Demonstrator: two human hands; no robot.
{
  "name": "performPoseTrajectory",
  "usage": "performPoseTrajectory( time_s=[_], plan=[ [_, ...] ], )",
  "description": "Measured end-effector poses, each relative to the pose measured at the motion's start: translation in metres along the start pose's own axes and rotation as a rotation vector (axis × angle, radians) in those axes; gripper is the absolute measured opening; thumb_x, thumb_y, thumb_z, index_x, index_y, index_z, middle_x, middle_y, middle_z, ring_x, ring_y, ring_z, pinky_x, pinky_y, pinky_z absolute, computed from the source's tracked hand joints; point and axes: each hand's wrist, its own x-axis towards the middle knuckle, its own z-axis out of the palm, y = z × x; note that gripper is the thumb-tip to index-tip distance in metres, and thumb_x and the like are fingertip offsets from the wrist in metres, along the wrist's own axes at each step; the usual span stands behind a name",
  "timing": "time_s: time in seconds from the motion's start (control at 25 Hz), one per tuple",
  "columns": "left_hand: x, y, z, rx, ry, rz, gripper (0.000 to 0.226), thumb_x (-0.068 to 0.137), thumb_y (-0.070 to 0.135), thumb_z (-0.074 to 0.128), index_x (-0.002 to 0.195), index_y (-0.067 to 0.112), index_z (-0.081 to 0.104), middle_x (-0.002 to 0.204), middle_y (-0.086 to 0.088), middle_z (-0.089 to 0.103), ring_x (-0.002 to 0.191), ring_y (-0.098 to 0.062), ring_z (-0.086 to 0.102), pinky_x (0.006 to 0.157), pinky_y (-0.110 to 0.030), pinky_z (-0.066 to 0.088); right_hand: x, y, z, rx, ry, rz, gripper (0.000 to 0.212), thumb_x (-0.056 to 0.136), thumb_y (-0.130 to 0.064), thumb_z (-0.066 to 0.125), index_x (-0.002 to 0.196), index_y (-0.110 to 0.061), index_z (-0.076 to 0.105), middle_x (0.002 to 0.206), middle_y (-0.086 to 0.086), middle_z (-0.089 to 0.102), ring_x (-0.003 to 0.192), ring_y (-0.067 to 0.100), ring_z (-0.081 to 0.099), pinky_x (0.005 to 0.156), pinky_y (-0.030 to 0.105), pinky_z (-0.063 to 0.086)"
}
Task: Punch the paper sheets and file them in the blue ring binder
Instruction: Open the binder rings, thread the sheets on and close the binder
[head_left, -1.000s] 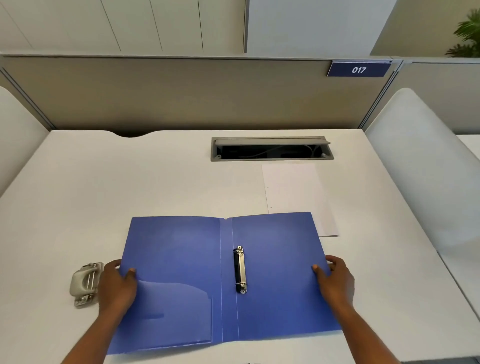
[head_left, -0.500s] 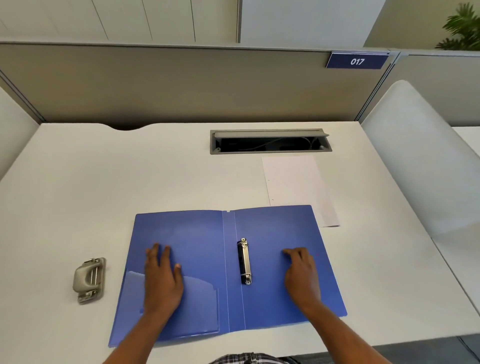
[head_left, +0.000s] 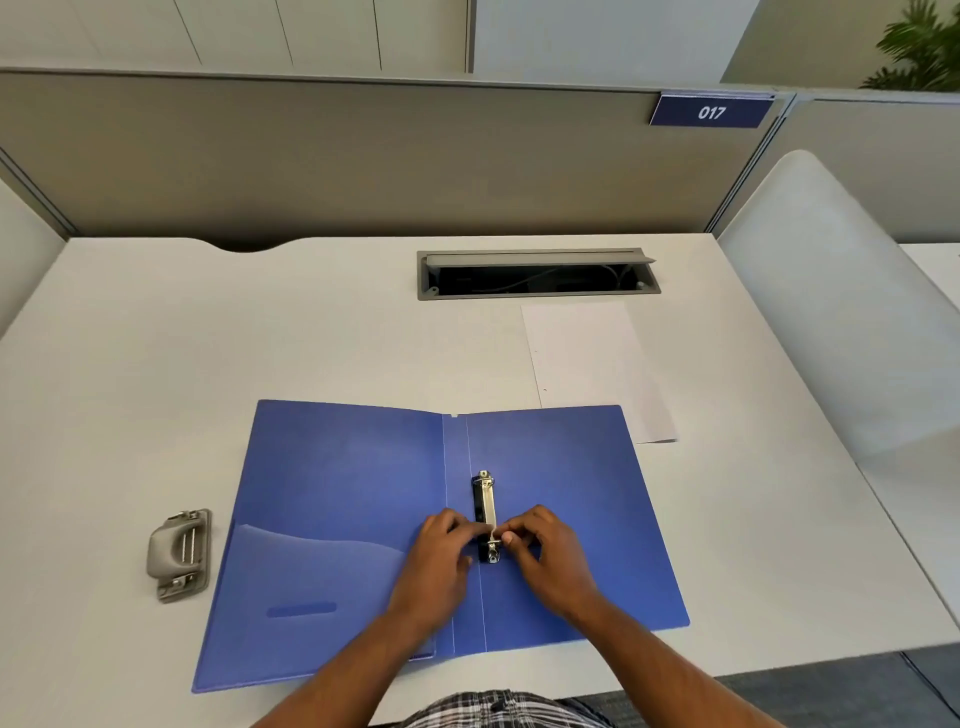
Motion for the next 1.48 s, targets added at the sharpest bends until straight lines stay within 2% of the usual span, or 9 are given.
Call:
performPoseTrajectory(
  time_s=[0.16,0.32,0.4,0.6,0.84,1.08,1.16,1.36,1.48],
  plan=[
    [0.001,0.007,0.006,-0.230,-0.051,-0.077,0.025,0.086,0.015,0.070,0.105,0.030,0.066,0.098,0.009,0.054,0.080,-0.008,0.059,0.077,-0.016,0.048,-0.003,0.000,0.003,0.039,-0.002,0.000,0.011,0.092,-0.039,0.064,0.092,-0.032,0.072,0.092,-0.015,0.065,0.089,0.008,0.063,0.076,0.021,0.052],
    [0.009,0.002,0.001,-0.268,-0.044,-0.115,0.006,0.090,0.023,0.070,0.090,0.028,0.067,0.090,0.004,0.059,0.078,-0.008,0.059,0.069,-0.011,0.043,-0.001,-0.004,0.006,-0.112,-0.057,0.025,0.034,0.091,-0.070,0.047,0.091,-0.041,0.067,0.092,-0.022,0.063,0.094,0.003,0.056,0.084,0.023,0.044],
    [0.012,0.002,0.003,-0.245,-0.064,-0.125,0.005,0.092,0.024,0.067,0.087,0.024,0.067,0.086,0.004,0.059,0.076,-0.009,0.057,0.068,-0.013,0.042,0.001,-0.004,0.005,-0.175,-0.091,0.024,0.041,0.090,-0.076,0.036,0.091,-0.045,0.062,0.092,-0.025,0.057,0.094,0.001,0.053,0.085,0.024,0.038],
    [0.015,0.005,0.004,-0.206,-0.113,-0.136,0.014,0.097,0.026,0.059,0.085,0.023,0.065,0.083,0.006,0.056,0.079,-0.012,0.057,0.068,-0.017,0.042,0.006,-0.003,0.004,-0.255,-0.155,0.035,0.025,0.101,-0.051,0.048,0.099,-0.036,0.068,0.099,-0.020,0.055,0.098,0.005,0.049,0.087,0.029,0.035],
    [0.013,0.008,0.001,-0.202,-0.115,-0.127,0.015,0.098,0.031,0.057,0.085,0.026,0.062,0.083,0.006,0.056,0.076,-0.010,0.055,0.065,-0.013,0.040,0.006,-0.002,0.005,-0.225,-0.170,0.054,0.029,0.102,-0.049,0.043,0.097,-0.033,0.067,0.101,-0.019,0.055,0.100,0.005,0.048,0.089,0.032,0.035],
    [0.011,0.001,-0.003,-0.240,-0.122,-0.131,0.017,0.098,0.024,0.057,0.083,0.029,0.062,0.084,0.002,0.060,0.078,-0.015,0.060,0.072,-0.031,0.051,0.004,-0.002,-0.001,-0.171,-0.216,0.062,0.018,0.106,-0.037,0.045,0.092,-0.042,0.056,0.099,-0.026,0.049,0.103,0.007,0.047,0.089,0.031,0.029],
    [0.011,0.000,-0.004,-0.250,-0.123,-0.131,0.021,0.097,0.023,0.058,0.081,0.034,0.061,0.083,0.004,0.059,0.077,-0.014,0.060,0.071,-0.029,0.050,0.005,-0.002,-0.002,-0.165,-0.215,0.046,0.017,0.106,-0.036,0.045,0.092,-0.042,0.055,0.103,-0.024,0.050,0.104,0.008,0.047,0.089,0.030,0.029],
    [0.010,0.003,-0.007,-0.216,-0.100,-0.129,0.024,0.097,0.025,0.060,0.079,0.041,0.059,0.081,0.008,0.059,0.074,-0.010,0.059,0.067,-0.014,0.044,0.004,-0.002,-0.004,-0.122,-0.205,0.040,0.013,0.102,-0.041,0.050,0.092,-0.041,0.058,0.101,-0.020,0.057,0.100,0.005,0.051,0.092,0.031,0.041],
    [0.010,0.005,-0.009,-0.336,-0.094,-0.179,0.005,0.095,0.025,0.062,0.091,0.027,0.065,0.077,0.002,0.066,0.067,-0.008,0.060,0.066,-0.027,0.050,0.005,-0.002,-0.009,0.069,-0.157,0.070,0.009,0.098,-0.036,0.060,0.097,-0.031,0.067,0.098,-0.013,0.067,0.095,0.009,0.061,0.085,0.024,0.050]
  ],
)
